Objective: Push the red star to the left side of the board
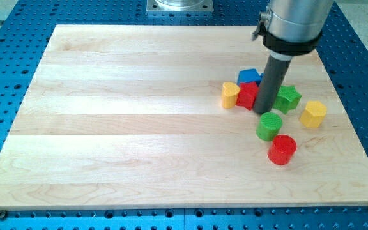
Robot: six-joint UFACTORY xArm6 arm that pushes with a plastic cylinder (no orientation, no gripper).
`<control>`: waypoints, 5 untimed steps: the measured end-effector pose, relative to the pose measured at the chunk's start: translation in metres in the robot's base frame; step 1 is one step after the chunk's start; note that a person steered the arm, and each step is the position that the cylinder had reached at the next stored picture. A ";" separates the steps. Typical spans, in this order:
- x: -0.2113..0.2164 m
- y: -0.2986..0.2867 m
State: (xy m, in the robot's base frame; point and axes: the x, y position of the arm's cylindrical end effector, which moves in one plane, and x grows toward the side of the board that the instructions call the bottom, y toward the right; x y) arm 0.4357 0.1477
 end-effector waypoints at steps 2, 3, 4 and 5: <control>-0.055 -0.032; -0.053 -0.015; -0.061 0.033; -0.097 -0.017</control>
State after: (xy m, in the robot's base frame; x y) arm 0.3392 0.1304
